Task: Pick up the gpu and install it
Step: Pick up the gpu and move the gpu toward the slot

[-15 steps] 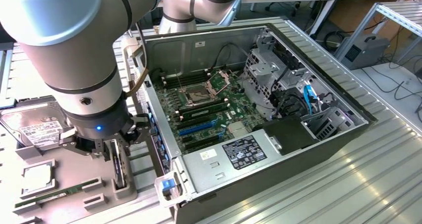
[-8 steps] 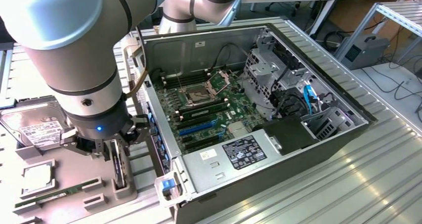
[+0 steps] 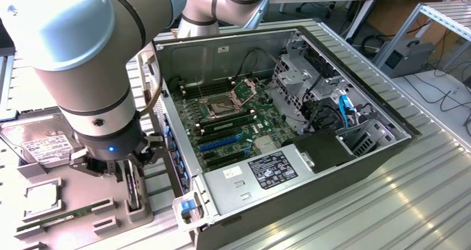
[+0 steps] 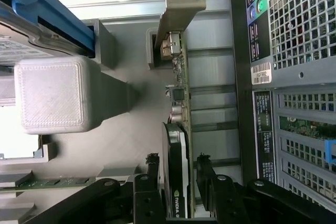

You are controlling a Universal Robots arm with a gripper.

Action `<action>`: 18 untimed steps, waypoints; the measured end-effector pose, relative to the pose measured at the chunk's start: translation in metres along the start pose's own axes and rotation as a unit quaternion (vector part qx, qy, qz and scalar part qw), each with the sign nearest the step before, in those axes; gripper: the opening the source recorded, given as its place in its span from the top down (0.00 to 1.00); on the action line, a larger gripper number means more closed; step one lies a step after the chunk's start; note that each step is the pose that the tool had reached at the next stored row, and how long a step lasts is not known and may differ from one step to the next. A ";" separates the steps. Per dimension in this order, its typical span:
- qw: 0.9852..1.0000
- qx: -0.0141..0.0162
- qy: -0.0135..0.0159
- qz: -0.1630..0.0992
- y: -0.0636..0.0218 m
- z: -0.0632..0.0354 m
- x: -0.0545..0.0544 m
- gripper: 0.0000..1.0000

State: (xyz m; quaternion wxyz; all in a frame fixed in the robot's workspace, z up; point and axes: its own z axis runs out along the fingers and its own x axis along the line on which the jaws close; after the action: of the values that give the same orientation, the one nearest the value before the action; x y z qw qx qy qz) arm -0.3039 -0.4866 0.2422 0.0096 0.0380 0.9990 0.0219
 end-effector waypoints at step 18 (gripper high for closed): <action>1.000 0.000 0.000 0.000 0.0028 0.0002 0.000 0.73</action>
State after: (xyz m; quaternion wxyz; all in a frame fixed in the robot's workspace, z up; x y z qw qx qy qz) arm -0.3039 -0.4838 0.2421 0.0096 0.0379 0.9990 0.0218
